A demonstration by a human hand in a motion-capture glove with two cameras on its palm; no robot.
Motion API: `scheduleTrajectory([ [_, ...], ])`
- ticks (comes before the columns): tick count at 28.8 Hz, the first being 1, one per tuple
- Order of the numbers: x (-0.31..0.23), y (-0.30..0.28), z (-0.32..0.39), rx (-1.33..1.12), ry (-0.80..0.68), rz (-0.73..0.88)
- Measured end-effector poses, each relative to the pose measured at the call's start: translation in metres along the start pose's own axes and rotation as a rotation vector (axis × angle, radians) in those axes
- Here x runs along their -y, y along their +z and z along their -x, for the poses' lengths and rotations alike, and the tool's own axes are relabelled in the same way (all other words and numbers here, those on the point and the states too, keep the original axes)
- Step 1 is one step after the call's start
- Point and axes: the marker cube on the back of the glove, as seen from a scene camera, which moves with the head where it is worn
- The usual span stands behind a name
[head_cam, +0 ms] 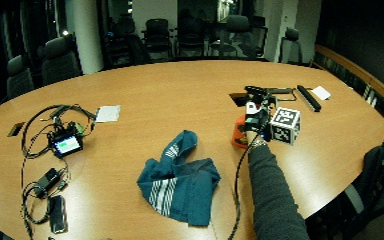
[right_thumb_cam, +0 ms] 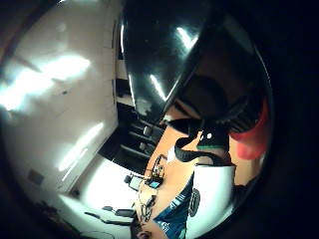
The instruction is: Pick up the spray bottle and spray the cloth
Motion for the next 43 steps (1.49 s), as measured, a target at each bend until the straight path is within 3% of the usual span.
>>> scheduleTrajectory([
  [8, -0.002, -0.002, 0.018, -0.031, -0.229, -0.14],
  [16, -0.001, -0.022, 0.037, -0.023, -0.297, -0.257],
  [22, -0.006, -0.019, 0.012, -0.045, -0.252, -0.202],
  [29, -0.025, 0.033, -0.016, -0.075, -0.197, -0.018],
  [43, -0.047, 0.042, 0.064, -0.432, -0.827, 0.219],
])
